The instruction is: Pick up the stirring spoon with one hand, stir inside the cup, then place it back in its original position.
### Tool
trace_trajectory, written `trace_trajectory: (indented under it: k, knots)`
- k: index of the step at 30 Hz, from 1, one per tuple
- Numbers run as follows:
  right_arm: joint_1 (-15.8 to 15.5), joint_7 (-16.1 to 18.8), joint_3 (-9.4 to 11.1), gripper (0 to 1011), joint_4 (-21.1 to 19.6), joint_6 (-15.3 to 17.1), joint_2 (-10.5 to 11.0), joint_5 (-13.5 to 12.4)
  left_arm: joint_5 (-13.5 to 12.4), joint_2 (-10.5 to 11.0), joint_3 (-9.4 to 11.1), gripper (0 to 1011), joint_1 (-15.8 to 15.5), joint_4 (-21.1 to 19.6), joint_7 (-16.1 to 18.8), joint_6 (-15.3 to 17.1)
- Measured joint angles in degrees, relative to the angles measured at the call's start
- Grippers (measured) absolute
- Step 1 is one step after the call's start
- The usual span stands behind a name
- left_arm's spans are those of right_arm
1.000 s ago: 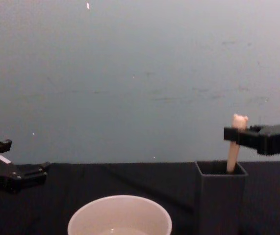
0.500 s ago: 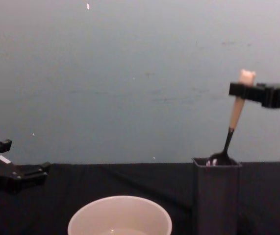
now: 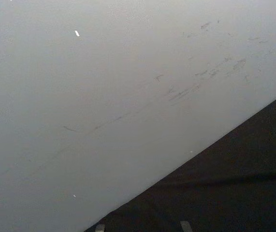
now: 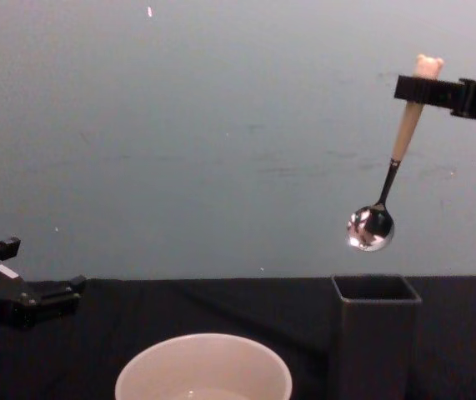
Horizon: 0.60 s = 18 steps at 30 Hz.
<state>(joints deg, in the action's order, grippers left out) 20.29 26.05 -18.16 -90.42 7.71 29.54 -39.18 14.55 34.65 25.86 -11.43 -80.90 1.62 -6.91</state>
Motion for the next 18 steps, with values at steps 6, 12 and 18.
trace_trajectory:
  k: [6,12,18]
  knots:
    - [0.7,-0.1,-0.9,221,-0.2,-0.3,-0.1,-0.9,0.0,0.0,0.0,1001,0.0,0.0,0.0,0.0]
    - [1.6,0.1,-2.6,221,0.0,-0.3,-0.6,-1.2,0.0,0.0,0.0,1001,0.0,0.0,0.0,0.0]
    - [2.4,0.7,-4.8,221,0.1,-0.1,-1.2,-1.5,0.0,0.0,0.0,1001,0.0,0.0,0.0,0.0]
